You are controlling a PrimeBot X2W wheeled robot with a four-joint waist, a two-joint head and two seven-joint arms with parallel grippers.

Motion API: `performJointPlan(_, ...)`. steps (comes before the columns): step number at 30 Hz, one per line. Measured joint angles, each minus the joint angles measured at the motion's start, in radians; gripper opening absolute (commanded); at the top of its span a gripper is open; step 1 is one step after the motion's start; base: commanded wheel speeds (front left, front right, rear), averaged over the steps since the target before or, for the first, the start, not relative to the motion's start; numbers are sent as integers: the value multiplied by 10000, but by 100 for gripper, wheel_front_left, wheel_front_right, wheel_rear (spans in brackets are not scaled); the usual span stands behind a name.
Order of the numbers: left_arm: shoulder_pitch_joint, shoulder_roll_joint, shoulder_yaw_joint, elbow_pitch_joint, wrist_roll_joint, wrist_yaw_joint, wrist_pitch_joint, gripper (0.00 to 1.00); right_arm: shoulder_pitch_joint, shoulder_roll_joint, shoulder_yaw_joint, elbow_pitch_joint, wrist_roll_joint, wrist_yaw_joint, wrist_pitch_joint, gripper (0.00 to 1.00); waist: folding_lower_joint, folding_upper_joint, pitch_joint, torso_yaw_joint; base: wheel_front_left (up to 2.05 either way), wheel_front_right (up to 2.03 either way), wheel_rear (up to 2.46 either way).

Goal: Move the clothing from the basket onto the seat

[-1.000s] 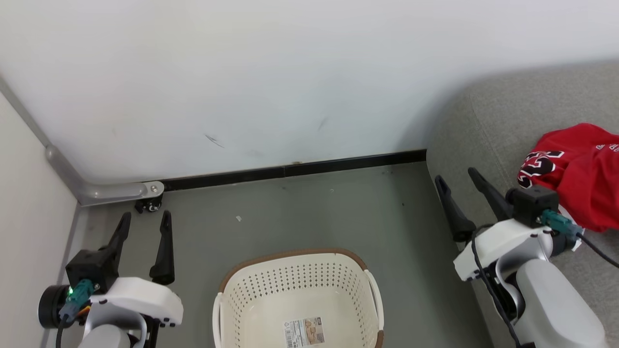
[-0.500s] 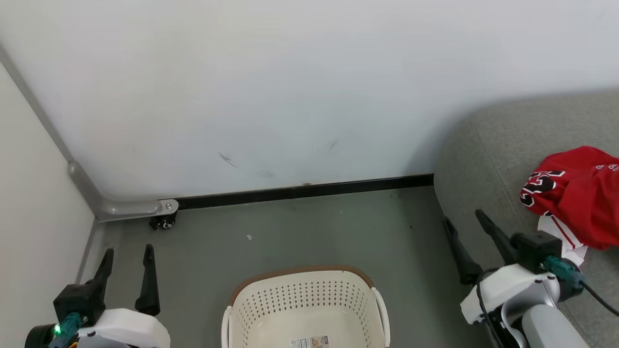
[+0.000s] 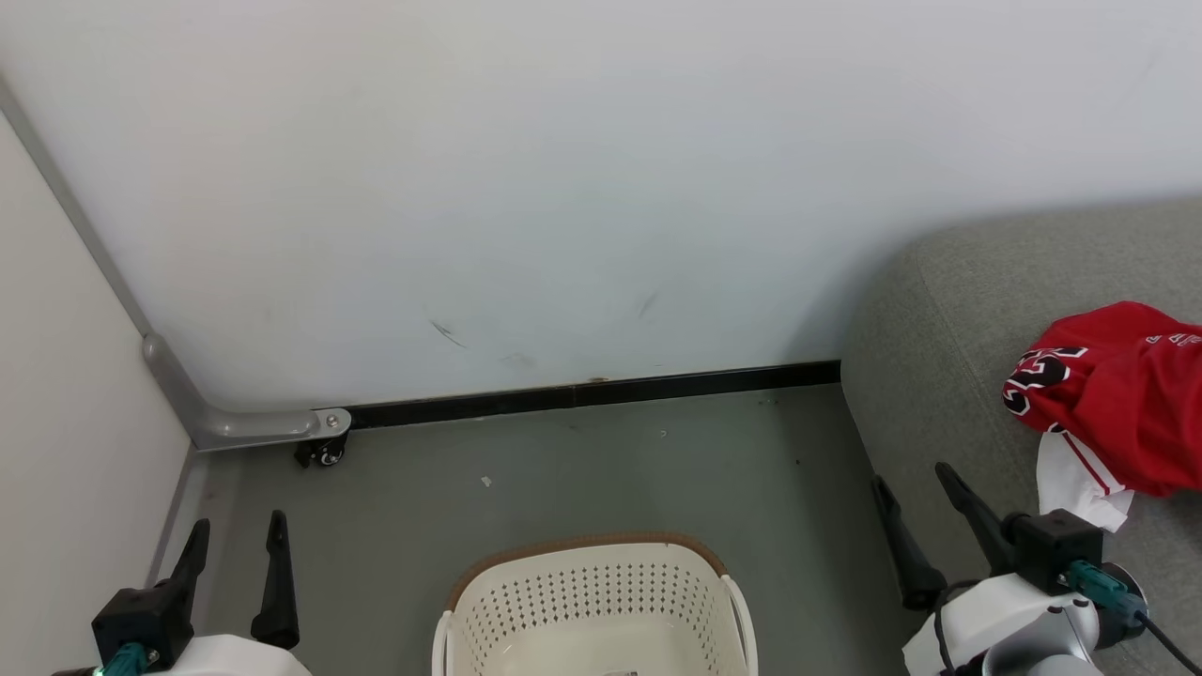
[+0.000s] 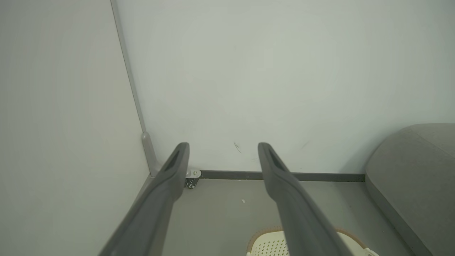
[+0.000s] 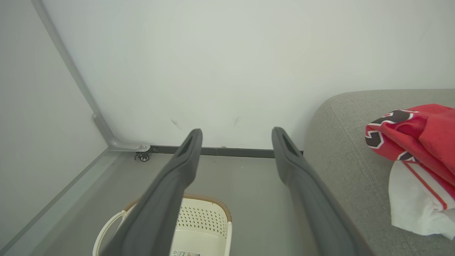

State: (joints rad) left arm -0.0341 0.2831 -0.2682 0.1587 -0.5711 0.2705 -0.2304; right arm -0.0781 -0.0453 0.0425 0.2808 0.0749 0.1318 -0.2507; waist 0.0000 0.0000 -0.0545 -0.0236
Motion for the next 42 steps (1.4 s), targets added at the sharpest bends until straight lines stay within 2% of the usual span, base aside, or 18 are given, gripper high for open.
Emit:
performJointPlan(35, 258, 253, -2, -326, 15, 174, 15, 100, 960, 23, 96, -1231, 391, 0, 142, 100, 0, 0, -33, 143, 0, 0, 0)
performJointPlan(36, 260, 251, -13, -307, 13, 173, 15, 0, 969, 27, 100, -1221, 391, 0, 142, 0, 0, 0, -29, 153, 0, 0, 0)
performJointPlan(42, 669, -359, -226, 199, -79, 159, 86, 0, 1485, 161, 171, -665, 426, 0, 140, 0, 0, 0, -26, 155, 0, 0, 0)
